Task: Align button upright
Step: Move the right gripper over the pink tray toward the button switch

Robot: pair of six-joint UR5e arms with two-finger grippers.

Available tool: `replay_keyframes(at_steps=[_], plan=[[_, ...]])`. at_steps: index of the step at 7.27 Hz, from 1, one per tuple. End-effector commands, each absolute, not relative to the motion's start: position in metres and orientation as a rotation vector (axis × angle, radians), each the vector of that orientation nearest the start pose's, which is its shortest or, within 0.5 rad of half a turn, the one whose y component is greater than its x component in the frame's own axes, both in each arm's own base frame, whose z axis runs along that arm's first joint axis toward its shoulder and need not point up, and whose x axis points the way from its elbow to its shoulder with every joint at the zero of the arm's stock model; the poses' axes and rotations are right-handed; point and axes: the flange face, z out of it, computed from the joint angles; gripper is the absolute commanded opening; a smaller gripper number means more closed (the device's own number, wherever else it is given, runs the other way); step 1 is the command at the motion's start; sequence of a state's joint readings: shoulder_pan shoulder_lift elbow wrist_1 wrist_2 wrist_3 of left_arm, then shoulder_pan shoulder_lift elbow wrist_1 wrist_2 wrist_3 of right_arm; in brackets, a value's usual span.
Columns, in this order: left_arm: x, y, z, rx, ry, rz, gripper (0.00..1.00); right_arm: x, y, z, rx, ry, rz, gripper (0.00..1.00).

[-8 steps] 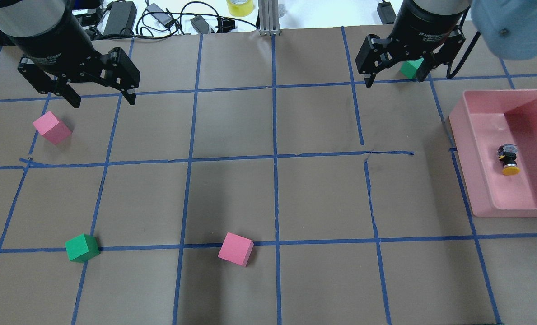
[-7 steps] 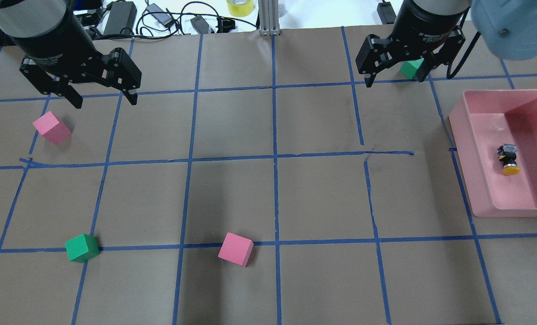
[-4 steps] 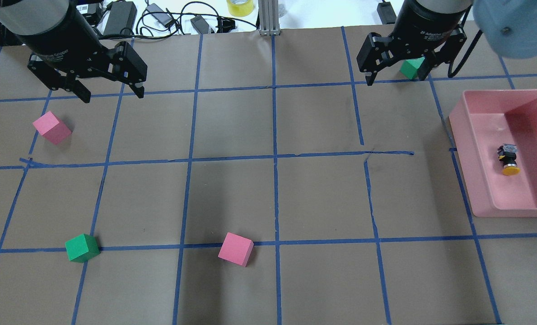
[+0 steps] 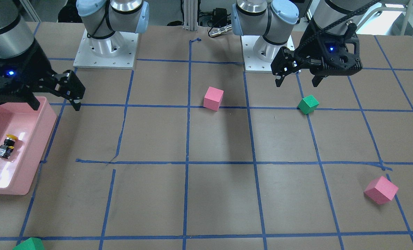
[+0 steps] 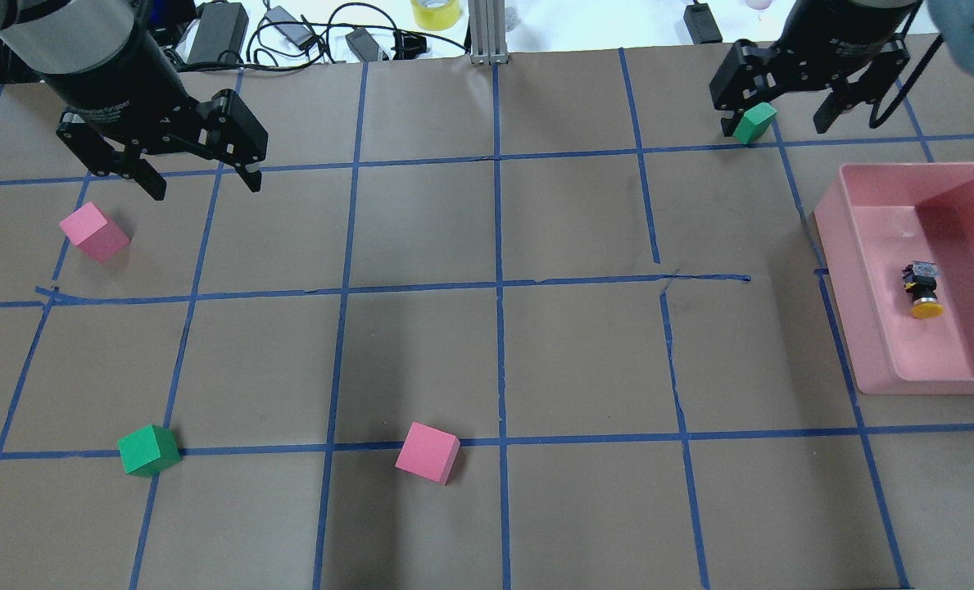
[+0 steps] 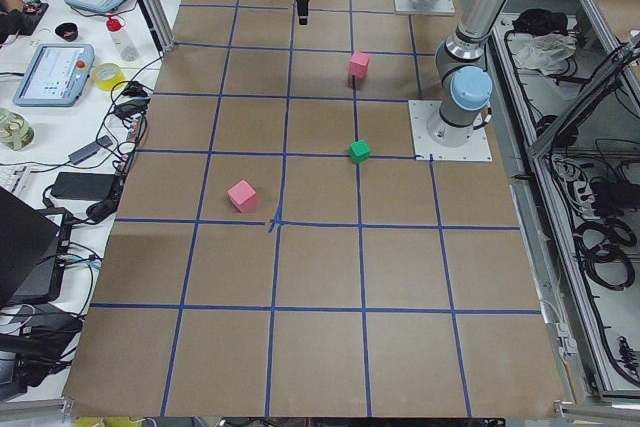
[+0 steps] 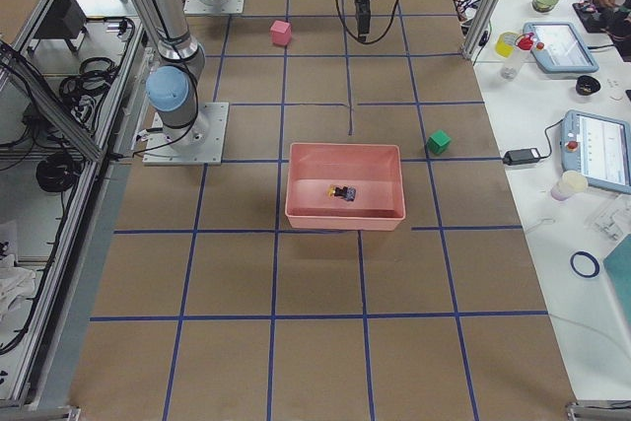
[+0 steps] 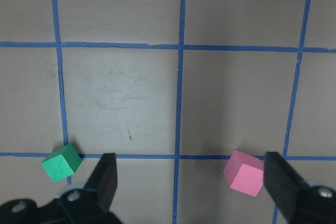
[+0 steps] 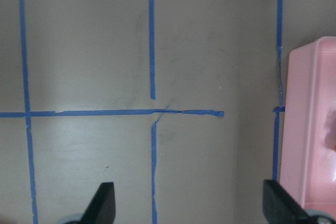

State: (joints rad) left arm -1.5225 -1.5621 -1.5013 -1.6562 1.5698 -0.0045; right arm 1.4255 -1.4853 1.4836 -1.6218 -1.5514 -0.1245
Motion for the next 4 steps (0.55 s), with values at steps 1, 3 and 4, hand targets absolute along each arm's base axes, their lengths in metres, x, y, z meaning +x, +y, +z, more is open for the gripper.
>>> replay_keyframes(at_steps=[1,3,4], plan=[[-0.102,-0.495,0.517,-0.106,3.132,0.012,1.00,-0.041,-0.557,0.463,0.114,3.120,-0.007,1.00],[-0.099,-0.494,0.518,-0.127,3.132,0.010,1.00,-0.118,-0.564,0.403,0.243,3.138,-0.062,1.00],[-0.098,-0.495,0.518,-0.147,3.134,0.005,1.00,-0.146,-0.553,0.369,0.169,3.133,-0.048,1.00]])
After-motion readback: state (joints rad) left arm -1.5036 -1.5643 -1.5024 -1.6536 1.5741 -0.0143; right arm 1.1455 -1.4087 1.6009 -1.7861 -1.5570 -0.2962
